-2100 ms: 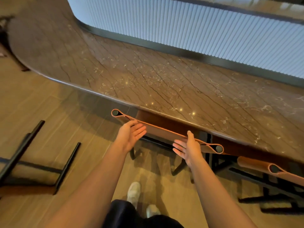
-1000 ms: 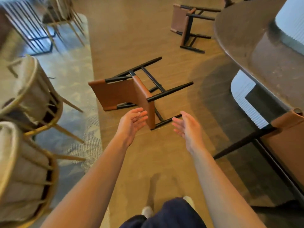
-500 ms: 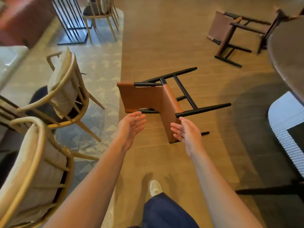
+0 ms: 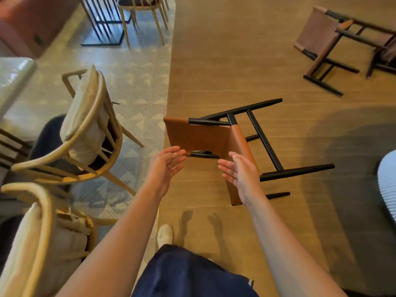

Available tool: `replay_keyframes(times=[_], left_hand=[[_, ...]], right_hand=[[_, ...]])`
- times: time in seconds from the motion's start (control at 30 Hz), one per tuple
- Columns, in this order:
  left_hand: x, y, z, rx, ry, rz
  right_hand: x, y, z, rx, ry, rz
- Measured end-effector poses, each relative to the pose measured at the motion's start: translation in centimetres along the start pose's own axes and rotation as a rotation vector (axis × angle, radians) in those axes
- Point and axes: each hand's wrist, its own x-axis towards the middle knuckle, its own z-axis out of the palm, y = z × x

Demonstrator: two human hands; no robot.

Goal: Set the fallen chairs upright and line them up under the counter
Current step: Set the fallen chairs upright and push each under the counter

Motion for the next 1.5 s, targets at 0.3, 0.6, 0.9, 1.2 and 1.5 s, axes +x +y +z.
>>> replay_keyframes(times=[0.3, 0.6, 0.9, 1.2, 1.5], left_hand=[[14.8, 5.9, -3.6, 0.092, -0.064, -0.104], [28.1, 10.4, -4.5, 0.239, -0.074, -0.144], [39.3, 11.7, -2.1, 0.322, 0.000, -0.149], [49.0, 9.2, -2.3, 0.490, -0.030, -0.164], [58.7, 3.0, -3.5, 0.743, -0.104, -0.145]], right_hand=[[10.3, -1.1, 10.1, 0.063, 0.081, 0.046], [19.6, -2.6, 16.9, 0.102, 0.105, 0.111], [31.4, -4.0, 19.7, 0.112, 0.119, 0.196], [40.2, -1.1, 20.9, 0.150, 0.162, 0.272], [47.0, 6.6, 23.2, 0.230, 0.214, 0.357]])
